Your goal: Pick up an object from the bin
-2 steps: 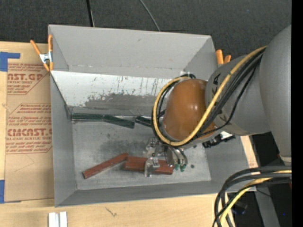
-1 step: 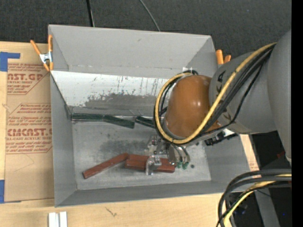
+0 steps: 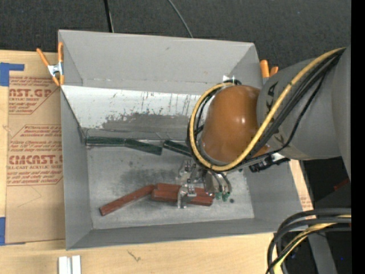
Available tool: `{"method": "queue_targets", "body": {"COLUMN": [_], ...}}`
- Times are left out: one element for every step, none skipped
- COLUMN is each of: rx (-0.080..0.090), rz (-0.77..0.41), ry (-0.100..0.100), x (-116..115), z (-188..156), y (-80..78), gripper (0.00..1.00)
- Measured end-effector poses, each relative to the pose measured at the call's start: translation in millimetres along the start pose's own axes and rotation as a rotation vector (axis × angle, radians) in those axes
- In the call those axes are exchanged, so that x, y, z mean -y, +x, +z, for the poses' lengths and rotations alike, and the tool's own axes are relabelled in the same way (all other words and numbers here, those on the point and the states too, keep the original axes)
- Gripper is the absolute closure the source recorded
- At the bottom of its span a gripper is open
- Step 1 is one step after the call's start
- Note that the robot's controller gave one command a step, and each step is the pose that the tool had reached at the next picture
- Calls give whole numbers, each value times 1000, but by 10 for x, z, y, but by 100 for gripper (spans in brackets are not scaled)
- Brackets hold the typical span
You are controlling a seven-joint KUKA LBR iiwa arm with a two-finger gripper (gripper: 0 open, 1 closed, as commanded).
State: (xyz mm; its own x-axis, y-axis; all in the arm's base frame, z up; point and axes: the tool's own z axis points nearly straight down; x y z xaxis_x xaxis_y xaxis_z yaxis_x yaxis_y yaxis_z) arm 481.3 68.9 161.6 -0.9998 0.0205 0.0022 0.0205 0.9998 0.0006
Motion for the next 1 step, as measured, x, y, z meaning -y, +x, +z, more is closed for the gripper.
{"method": "queue_targets", "body": {"rx": [2], "rz": [0], "ry": [0], "x": [-1], "z": [-127], "y": [-5], "gripper": [100]}}
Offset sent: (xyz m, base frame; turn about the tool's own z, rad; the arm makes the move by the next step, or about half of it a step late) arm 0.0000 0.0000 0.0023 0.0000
